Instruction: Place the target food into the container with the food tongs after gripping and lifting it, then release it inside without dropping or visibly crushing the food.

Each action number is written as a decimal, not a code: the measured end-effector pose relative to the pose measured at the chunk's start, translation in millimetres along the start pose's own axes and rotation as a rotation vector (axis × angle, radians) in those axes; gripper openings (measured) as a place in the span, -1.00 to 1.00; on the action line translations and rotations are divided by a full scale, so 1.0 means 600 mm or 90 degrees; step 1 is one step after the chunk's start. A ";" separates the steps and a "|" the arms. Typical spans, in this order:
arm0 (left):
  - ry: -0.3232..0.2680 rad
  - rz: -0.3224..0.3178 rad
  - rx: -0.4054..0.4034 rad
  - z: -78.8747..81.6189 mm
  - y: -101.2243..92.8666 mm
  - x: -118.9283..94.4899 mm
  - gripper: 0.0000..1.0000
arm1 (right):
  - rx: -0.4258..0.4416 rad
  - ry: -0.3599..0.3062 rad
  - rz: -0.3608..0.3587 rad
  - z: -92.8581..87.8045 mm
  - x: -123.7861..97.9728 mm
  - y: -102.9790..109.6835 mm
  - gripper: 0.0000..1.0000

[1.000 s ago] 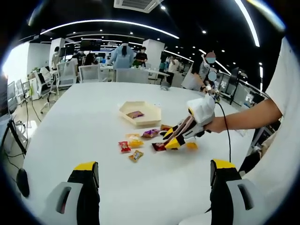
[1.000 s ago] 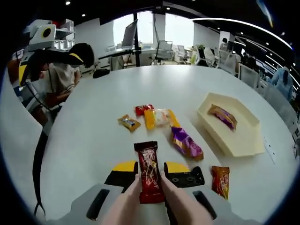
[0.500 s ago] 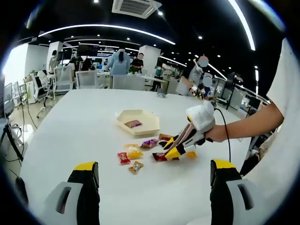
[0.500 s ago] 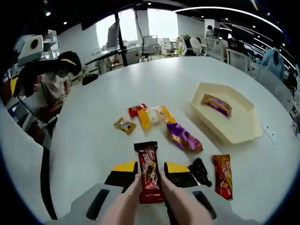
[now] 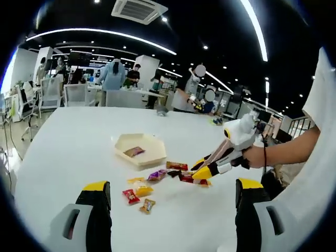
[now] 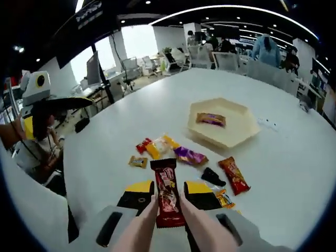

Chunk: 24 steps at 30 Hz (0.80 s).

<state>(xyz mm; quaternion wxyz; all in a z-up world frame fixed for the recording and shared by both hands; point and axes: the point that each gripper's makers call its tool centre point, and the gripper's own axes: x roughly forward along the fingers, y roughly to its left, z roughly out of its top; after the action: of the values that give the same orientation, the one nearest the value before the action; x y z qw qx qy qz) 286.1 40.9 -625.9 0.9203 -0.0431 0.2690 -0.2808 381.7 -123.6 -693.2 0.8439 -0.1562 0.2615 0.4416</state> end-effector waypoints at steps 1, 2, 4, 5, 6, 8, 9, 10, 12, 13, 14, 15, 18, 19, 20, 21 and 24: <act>0.001 0.001 -0.001 0.000 0.001 0.000 0.99 | -0.001 0.002 0.002 -0.001 0.002 0.000 -0.58; 0.001 0.002 -0.002 -0.001 0.002 -0.001 0.99 | -0.002 0.005 0.004 -0.001 0.004 0.001 -0.58; 0.001 0.004 -0.005 -0.001 0.003 -0.002 0.99 | -0.007 0.010 0.006 -0.003 0.008 0.002 -0.58; 0.002 0.004 -0.007 -0.002 0.002 -0.003 0.99 | -0.009 0.010 0.007 -0.003 0.008 0.003 -0.58; 0.002 -0.003 -0.003 -0.002 -0.003 -0.003 0.99 | -0.011 0.009 0.012 -0.003 0.009 0.004 -0.58; 0.011 -0.008 0.004 -0.005 -0.006 -0.001 0.99 | -0.014 0.008 0.013 -0.003 0.010 0.004 -0.58; 0.014 -0.008 0.007 -0.006 -0.007 -0.001 0.99 | -0.015 0.008 0.013 -0.003 0.011 0.004 -0.58; 0.017 -0.009 0.010 -0.007 -0.007 0.000 0.99 | -0.016 0.007 0.013 -0.003 0.011 0.004 -0.58; 0.024 -0.006 0.025 -0.008 -0.008 0.000 0.99 | -0.017 0.010 0.012 -0.003 0.014 0.003 -0.58; 0.026 -0.006 0.025 -0.008 -0.008 0.000 0.99 | -0.016 0.010 0.011 -0.003 0.014 0.003 -0.58; 0.027 -0.007 0.025 -0.007 -0.009 -0.001 0.99 | -0.015 0.010 0.011 -0.002 0.014 0.003 -0.58; 0.027 -0.007 0.025 -0.006 -0.009 -0.001 0.99 | -0.014 0.009 0.011 -0.001 0.014 0.003 -0.58; 0.011 0.000 0.033 0.002 -0.007 -0.006 0.99 | -0.017 0.001 0.027 0.004 0.021 0.010 -0.58; 0.013 0.005 0.028 0.000 -0.003 -0.007 0.99 | -0.023 0.008 0.030 0.000 0.025 0.011 -0.58; 0.012 0.007 0.024 0.000 -0.002 -0.007 0.99 | -0.027 0.011 0.031 -0.001 0.026 0.012 -0.57; 0.012 0.008 0.020 0.000 -0.001 -0.007 0.99 | -0.030 0.013 0.031 -0.003 0.027 0.012 -0.57; 0.003 0.007 0.002 0.001 -0.002 -0.008 0.99 | -0.036 0.017 0.032 -0.004 0.027 0.013 -0.57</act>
<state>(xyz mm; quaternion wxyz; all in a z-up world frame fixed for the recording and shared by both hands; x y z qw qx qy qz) 282.5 42.4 -623.1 0.9211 -0.0394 0.2710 -0.2766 381.9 -109.5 -705.1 0.8242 -0.1795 0.2639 0.4678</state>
